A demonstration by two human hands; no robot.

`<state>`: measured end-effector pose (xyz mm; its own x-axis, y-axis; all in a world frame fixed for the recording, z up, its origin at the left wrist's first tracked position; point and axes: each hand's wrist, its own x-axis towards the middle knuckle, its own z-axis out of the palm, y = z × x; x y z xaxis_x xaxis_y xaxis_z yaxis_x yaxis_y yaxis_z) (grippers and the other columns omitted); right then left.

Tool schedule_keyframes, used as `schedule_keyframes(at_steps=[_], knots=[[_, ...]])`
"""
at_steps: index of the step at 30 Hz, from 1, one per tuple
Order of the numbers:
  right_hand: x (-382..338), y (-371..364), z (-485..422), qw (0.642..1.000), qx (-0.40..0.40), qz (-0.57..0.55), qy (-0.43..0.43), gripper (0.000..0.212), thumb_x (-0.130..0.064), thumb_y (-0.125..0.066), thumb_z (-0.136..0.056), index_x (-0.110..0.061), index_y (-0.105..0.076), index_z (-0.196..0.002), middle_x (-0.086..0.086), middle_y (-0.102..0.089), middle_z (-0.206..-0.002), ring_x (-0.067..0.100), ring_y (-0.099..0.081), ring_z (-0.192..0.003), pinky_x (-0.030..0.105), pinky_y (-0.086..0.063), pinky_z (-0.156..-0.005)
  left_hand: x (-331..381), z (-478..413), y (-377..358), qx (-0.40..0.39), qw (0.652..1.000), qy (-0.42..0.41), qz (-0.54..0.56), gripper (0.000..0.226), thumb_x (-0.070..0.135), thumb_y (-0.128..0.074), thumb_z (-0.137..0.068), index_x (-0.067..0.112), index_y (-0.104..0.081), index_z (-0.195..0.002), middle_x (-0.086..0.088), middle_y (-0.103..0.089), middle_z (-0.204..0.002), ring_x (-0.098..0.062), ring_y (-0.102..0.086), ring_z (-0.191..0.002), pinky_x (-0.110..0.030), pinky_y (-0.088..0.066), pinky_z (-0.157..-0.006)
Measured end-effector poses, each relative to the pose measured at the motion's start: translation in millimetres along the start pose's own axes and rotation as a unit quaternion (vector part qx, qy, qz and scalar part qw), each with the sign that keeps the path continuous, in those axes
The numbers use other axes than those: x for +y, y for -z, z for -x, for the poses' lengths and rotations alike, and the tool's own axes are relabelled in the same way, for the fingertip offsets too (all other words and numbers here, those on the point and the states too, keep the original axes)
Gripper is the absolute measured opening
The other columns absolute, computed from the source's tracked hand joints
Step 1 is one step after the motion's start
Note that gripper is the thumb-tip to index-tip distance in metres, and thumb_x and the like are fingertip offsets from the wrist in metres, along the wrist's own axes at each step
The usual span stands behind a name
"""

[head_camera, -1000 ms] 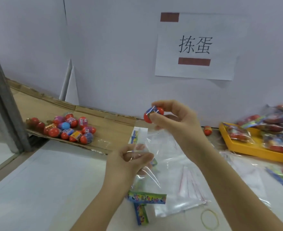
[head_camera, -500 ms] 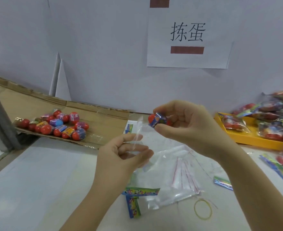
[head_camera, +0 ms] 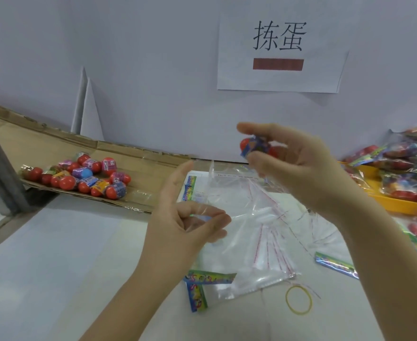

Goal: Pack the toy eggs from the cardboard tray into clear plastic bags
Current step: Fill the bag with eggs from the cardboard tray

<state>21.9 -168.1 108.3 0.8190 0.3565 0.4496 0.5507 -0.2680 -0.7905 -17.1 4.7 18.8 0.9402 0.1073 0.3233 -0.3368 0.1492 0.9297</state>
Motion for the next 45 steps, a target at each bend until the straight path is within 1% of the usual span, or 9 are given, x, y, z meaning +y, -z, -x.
schedule_keyframes(at_steps=[5, 10, 14, 20, 28, 32, 37, 40, 45], knots=[[-11.2, 5.1, -0.2, 0.979, 0.016, -0.204, -0.009, 0.024, -0.013, -0.068, -0.076, -0.025, -0.072, -0.096, 0.0, -0.072, -0.088, 0.018, -0.071, -0.082, 0.025, -0.057, -0.077, 0.0, 1.7, 0.1, -0.001, 0.999, -0.033, 0.002, 0.089, 0.024, -0.083, -0.053, 0.057, -0.04, -0.124, -0.01, -0.074, -0.074, -0.027, -0.071, -0.063, -0.031, -0.059, -0.062], [-8.4, -6.0, 3.0, 0.999, -0.002, -0.021, -0.048, 0.022, -0.018, -0.08, -0.072, -0.027, -0.068, -0.088, -0.006, -0.072, -0.083, 0.006, -0.07, -0.069, 0.014, -0.05, -0.057, 0.5, 2.9, 0.9, 0.001, 0.998, -0.061, -0.002, 0.091, 0.021, -0.085, -0.057, 0.059, -0.038, -0.125, -0.009, -0.075, -0.076, -0.026, -0.073, -0.066, -0.03, -0.059, -0.064], [-5.6, -14.0, 2.9, 0.998, 0.027, 0.037, -0.053, 0.019, -0.025, -0.077, -0.075, -0.029, -0.066, -0.089, -0.008, -0.069, -0.086, 0.005, -0.07, -0.071, 0.013, -0.052, -0.061, 1.3, 3.0, 2.0, 0.003, 0.996, -0.082, -0.036, 0.091, 0.028, -0.085, -0.056, 0.067, -0.038, -0.123, -0.006, -0.075, -0.079, -0.024, -0.071, -0.064, -0.037, -0.061, -0.071], [-4.3, -26.7, 3.2, 0.998, -0.008, -0.007, -0.06, 0.018, -0.029, -0.07, -0.081, -0.027, -0.062, -0.097, -0.002, -0.067, -0.096, 0.016, -0.071, -0.075, 0.035, -0.055, -0.075, 3.3, 3.2, 0.3, -0.007, 0.995, -0.082, -0.058, 0.089, 0.028, -0.083, -0.06, 0.067, -0.034, -0.124, -0.001, -0.076, -0.086, -0.015, -0.072, -0.065, -0.028, -0.059, -0.067], [3.5, -31.4, 1.9, 0.997, -0.049, -0.025, -0.062, 0.025, -0.044, -0.06, -0.08, -0.031, -0.054, -0.101, -0.003, -0.068, -0.093, 0.015, -0.072, -0.073, 0.04, -0.056, -0.081, 6.2, 1.9, 4.1, 0.017, 0.991, -0.095, -0.093, 0.075, 0.023, -0.078, -0.071, 0.061, -0.041, -0.124, 0.01, -0.075, -0.092, -0.017, -0.073, -0.063, -0.02, -0.057, -0.06], [15.5, -28.5, 0.1, 0.994, -0.05, -0.064, -0.077, 0.024, -0.028, -0.067, -0.083, -0.03, -0.056, -0.104, -0.004, -0.069, -0.089, 0.011, -0.071, -0.076, 0.027, -0.056, -0.077, 3.9, -2.5, 3.9, 0.061, 0.997, -0.035, -0.04, 0.066, 0.016, -0.076, -0.072, 0.046, -0.044, -0.121, 0.001, -0.077, -0.082, -0.018, -0.073, -0.065, -0.021, -0.057, -0.059], [23.5, -23.3, -4.0, 0.975, -0.015, -0.206, -0.079, 0.03, -0.005, -0.08, -0.068, -0.022, -0.068, -0.091, -0.004, -0.069, -0.078, 0.018, -0.063, -0.07, 0.029, -0.052, -0.067, 0.4, -14.9, 14.4, 0.13, 0.986, 0.091, 0.049, 0.048, 0.007, -0.064, -0.087, 0.031, -0.043, -0.124, -0.001, -0.077, -0.08, -0.018, -0.074, -0.068, -0.021, -0.056, -0.056], [28.1, -26.6, -4.7, 0.961, -0.041, -0.251, -0.112, 0.022, -0.007, -0.063, -0.073, -0.021, -0.077, -0.083, -0.003, -0.067, -0.072, 0.008, -0.054, -0.06, 0.019, -0.045, -0.056, -4.8, -19.0, 19.9, 0.131, 0.964, 0.169, 0.158, 0.054, -0.004, -0.064, -0.085, 0.02, -0.042, -0.128, -0.012, -0.076, -0.084, -0.018, -0.074, -0.07, -0.023, -0.058, -0.06], [44.7, -40.4, -6.0, 0.947, -0.033, -0.197, -0.253, 0.029, -0.003, -0.036, -0.093, -0.011, -0.063, -0.09, 0.008, -0.055, -0.066, 0.014, -0.045, -0.048, 0.026, -0.038, -0.047, -5.3, -19.5, 23.4, 0.125, 0.955, 0.167, 0.213, 0.067, -0.014, -0.059, -0.084, 0.012, -0.037, -0.141, -0.015, -0.076, -0.087, -0.02, -0.075, -0.074, -0.022, -0.057, -0.06]])
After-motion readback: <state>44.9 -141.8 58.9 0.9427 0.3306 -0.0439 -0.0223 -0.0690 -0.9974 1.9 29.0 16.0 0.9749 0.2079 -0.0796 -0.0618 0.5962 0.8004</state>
